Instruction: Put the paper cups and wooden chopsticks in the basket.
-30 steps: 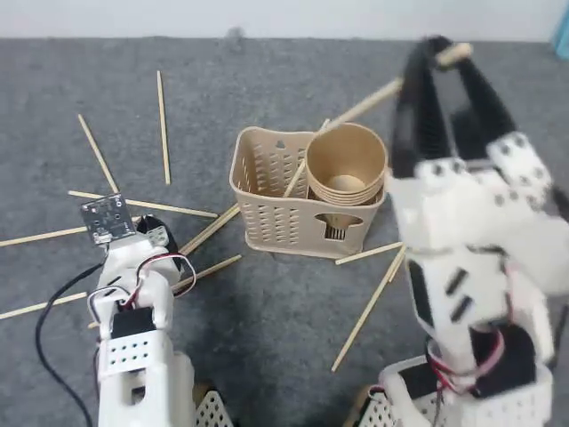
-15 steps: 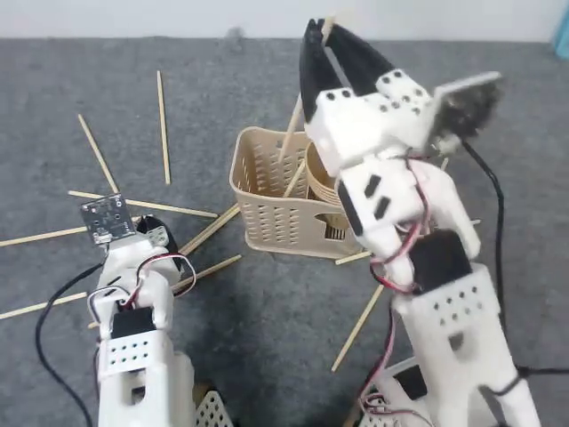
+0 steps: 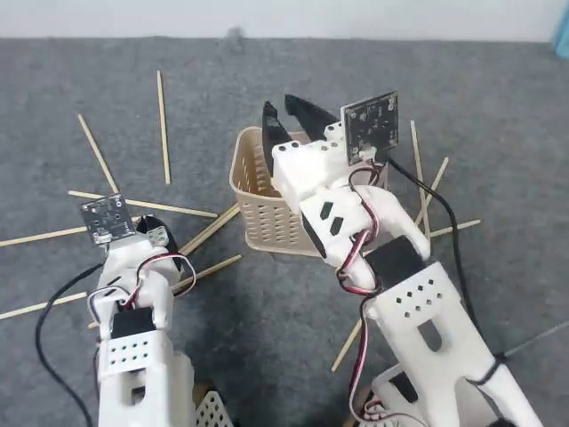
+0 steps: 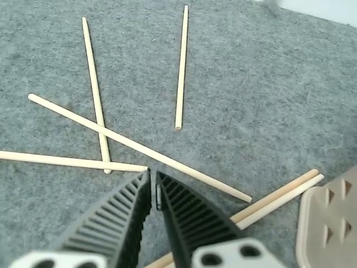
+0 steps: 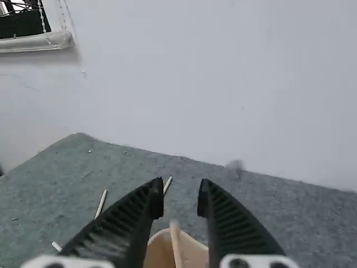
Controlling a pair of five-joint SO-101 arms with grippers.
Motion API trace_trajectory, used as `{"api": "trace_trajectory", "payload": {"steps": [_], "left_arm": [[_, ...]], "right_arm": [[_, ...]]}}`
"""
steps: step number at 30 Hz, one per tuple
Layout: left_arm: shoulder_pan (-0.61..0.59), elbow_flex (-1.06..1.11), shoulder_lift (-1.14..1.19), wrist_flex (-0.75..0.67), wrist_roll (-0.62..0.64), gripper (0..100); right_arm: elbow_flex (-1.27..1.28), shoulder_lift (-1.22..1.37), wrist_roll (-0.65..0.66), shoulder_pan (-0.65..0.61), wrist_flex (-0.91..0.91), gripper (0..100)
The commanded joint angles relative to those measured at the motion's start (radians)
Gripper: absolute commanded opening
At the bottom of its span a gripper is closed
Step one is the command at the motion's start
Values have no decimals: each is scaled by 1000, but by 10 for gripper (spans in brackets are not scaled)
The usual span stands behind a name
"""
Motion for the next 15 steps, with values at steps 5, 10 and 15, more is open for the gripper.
{"api": "trace_trajectory", "payload": {"steps": [5, 10, 15], "left_arm": [[-6, -4, -17, -28, -8, 13], [-6, -4, -17, -28, -8, 13], [-6, -4, -17, -28, -8, 13]], "right_arm": [[-40, -153, 11, 18, -16, 102], [-87, -357, 11, 136, 131, 102], [-196, -410, 9, 337, 352, 102]]}}
